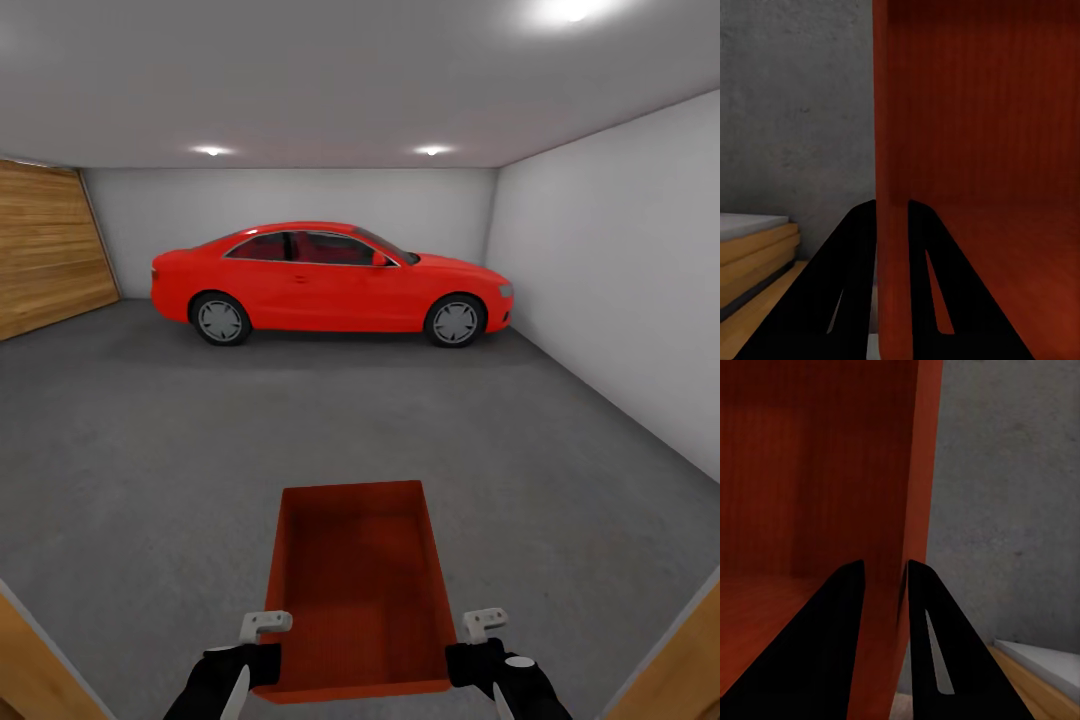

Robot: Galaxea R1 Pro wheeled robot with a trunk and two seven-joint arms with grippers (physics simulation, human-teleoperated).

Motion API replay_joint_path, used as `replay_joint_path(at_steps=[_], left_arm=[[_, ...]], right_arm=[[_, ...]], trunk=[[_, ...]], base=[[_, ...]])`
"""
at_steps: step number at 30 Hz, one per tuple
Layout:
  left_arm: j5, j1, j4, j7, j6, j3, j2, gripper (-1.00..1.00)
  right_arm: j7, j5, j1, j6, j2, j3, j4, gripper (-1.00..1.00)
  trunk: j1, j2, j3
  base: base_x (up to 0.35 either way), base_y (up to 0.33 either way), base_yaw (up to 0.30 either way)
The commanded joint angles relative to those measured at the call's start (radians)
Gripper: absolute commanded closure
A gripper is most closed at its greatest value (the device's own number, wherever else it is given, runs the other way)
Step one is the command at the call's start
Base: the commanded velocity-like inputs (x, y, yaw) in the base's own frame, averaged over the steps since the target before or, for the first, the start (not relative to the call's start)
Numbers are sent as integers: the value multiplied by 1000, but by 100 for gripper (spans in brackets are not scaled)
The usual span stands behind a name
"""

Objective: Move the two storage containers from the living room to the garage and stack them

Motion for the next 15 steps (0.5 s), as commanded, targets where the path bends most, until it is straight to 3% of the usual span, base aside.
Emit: replay_joint_path(at_steps=[1,15], left_arm=[[-25,-1,-4,4,-35,9,-1,100],[-25,-1,-4,4,-35,9,-2,100]], right_arm=[[21,-14,0,7,30,43,-1,100],[22,-13,0,7,30,43,-1,100]], trunk=[[1,-2,-2],[1,-2,-2]], base=[[0,0,0],[17,0,0]])
